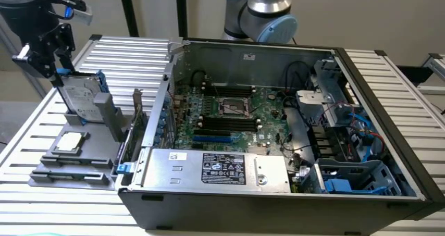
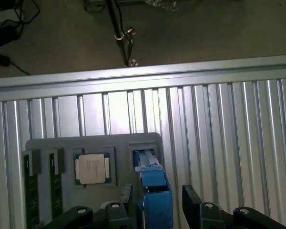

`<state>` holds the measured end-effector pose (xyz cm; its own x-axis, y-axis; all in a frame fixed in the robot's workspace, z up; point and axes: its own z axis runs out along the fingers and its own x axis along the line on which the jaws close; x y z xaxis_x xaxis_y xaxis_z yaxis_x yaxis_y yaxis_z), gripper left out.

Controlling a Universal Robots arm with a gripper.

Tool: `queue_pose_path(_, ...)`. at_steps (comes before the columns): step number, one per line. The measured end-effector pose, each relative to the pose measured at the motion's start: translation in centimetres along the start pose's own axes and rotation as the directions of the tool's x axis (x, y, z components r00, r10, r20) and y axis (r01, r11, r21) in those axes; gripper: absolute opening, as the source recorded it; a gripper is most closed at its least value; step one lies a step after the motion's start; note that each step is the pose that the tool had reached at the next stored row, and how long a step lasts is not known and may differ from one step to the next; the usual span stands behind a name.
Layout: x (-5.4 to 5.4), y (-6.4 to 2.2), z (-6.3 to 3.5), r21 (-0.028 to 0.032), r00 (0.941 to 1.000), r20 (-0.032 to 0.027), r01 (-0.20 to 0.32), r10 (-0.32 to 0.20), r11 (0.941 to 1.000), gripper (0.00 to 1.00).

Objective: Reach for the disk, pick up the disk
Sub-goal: 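Pick up the disk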

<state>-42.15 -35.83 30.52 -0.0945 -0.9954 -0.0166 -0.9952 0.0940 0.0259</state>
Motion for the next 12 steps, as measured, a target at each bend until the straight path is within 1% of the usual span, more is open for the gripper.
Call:
queue_pose_path(5, 0.01, -0.02, 0.79, 0.0025, 0.9999, -0.0001, 0.017, -0.017, 0.9998, 0.54)
queue_pose_path(9, 0.02, 0.05, 0.96, 0.0023, 0.9994, -0.0007, 0.035, -0.035, 0.9994, 0.54)
queue_pose_path(12, 0.03, 0.11, 1.07, 0.0026, 0.9993, -0.0004, 0.038, -0.038, 0.9993, 0.54)
